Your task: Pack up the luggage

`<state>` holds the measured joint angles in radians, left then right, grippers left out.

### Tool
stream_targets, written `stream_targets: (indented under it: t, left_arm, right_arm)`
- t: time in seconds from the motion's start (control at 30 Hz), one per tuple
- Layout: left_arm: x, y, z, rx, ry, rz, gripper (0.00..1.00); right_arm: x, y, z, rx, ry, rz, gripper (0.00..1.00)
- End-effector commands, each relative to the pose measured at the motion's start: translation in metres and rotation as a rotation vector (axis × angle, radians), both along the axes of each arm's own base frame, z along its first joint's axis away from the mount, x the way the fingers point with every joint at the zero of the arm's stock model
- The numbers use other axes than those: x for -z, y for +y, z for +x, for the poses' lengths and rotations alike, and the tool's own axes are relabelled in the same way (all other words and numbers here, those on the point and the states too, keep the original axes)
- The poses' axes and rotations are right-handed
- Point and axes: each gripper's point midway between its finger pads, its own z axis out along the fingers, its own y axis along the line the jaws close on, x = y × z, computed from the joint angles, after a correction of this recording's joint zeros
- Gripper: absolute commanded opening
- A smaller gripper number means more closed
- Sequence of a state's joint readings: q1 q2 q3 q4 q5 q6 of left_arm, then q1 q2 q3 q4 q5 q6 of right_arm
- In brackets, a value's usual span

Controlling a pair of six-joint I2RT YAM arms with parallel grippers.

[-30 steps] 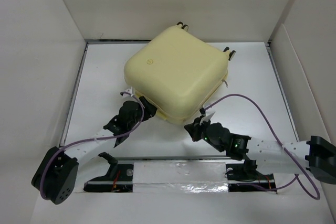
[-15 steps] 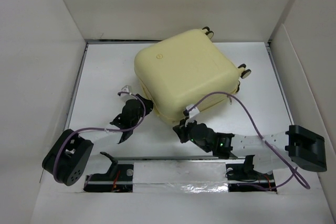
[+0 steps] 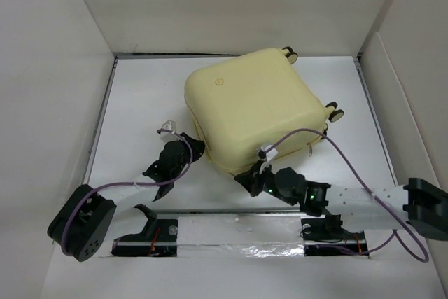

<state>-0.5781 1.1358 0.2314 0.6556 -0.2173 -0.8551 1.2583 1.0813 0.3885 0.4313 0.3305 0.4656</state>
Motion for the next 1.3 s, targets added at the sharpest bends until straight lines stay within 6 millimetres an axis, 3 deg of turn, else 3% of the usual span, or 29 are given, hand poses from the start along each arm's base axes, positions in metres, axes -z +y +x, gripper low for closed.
stream_targets:
  t: [0.0,0.17,0.2,0.27,0.3,0.4,0.43,0.53,0.6,0.63,0.67,0.73,0.77,0.9,1.03,1.07,1.1,1.2,1.27]
  left_arm:
    - [-0.002,-0.007,-0.003,0.047,-0.035,0.015,0.00]
    - [-0.002,-0.048,-0.024,0.142,-0.028,0.015,0.00]
    - [-0.002,-0.064,-0.036,0.186,-0.027,0.015,0.00]
    - [-0.002,-0.078,-0.039,0.196,-0.013,-0.005,0.00]
    - [-0.003,-0.085,-0.042,0.214,-0.009,-0.019,0.00]
    - [-0.008,-0.112,-0.057,0.282,-0.007,-0.062,0.00]
    - [-0.012,-0.123,-0.064,0.305,-0.015,-0.070,0.00]
    - [-0.017,-0.129,-0.064,0.294,-0.014,-0.057,0.00]
    - [-0.025,-0.119,-0.057,0.251,-0.023,-0.047,0.00]
    - [-0.021,-0.108,-0.054,0.217,-0.012,-0.016,0.09]
    - [-0.030,-0.095,-0.043,0.172,-0.028,-0.030,0.33]
    - [-0.027,-0.079,-0.038,0.156,-0.016,-0.025,0.50]
    - [-0.032,-0.072,-0.035,0.144,-0.027,-0.039,0.54]
    - [-0.024,-0.048,-0.014,0.091,-0.001,-0.002,0.57]
    - [-0.024,-0.052,0.002,0.115,0.005,-0.005,0.56]
    - [-0.025,-0.055,0.004,0.129,-0.005,0.000,0.56]
    - [-0.021,-0.058,0.006,0.136,0.002,0.007,0.57]
    - [-0.028,-0.068,0.015,0.157,-0.017,-0.020,0.58]
    - [-0.036,-0.075,0.019,0.173,-0.042,-0.045,0.59]
  right_arm:
    - [-0.027,-0.023,0.014,0.043,0.002,0.148,0.00]
    - [-0.042,-0.067,0.045,0.117,-0.062,0.146,0.00]
    - [-0.051,-0.082,0.064,0.175,-0.099,0.129,0.00]
    - [-0.058,-0.097,0.078,0.204,-0.125,0.108,0.00]
    - [-0.070,-0.116,0.098,0.271,-0.165,0.102,0.00]
    - [-0.085,-0.139,0.116,0.294,-0.201,0.088,0.00]
    - [-0.090,-0.160,0.131,0.361,-0.211,0.084,0.00]
    - [-0.079,-0.177,0.137,0.350,-0.154,0.052,0.00]
    - [-0.065,-0.173,0.128,0.297,-0.095,0.037,0.00]
    - [-0.059,-0.175,0.123,0.297,-0.073,0.039,0.00]
    - [-0.045,-0.170,0.114,0.275,-0.032,0.048,0.00]
    - [-0.041,-0.166,0.101,0.250,-0.024,0.083,0.00]
    - [-0.029,-0.163,0.094,0.246,0.005,0.086,0.00]
    - [-0.029,-0.154,0.077,0.208,0.030,0.114,0.00]
    - [-0.010,-0.157,0.064,0.234,0.127,0.043,0.00]
    - [-0.010,-0.159,0.066,0.256,0.126,0.046,0.06]
    - [-0.011,-0.161,0.067,0.284,0.135,0.058,0.23]
    - [-0.009,-0.169,0.071,0.351,0.144,0.055,0.50]
    - [-0.008,-0.180,0.075,0.423,0.153,0.040,0.55]
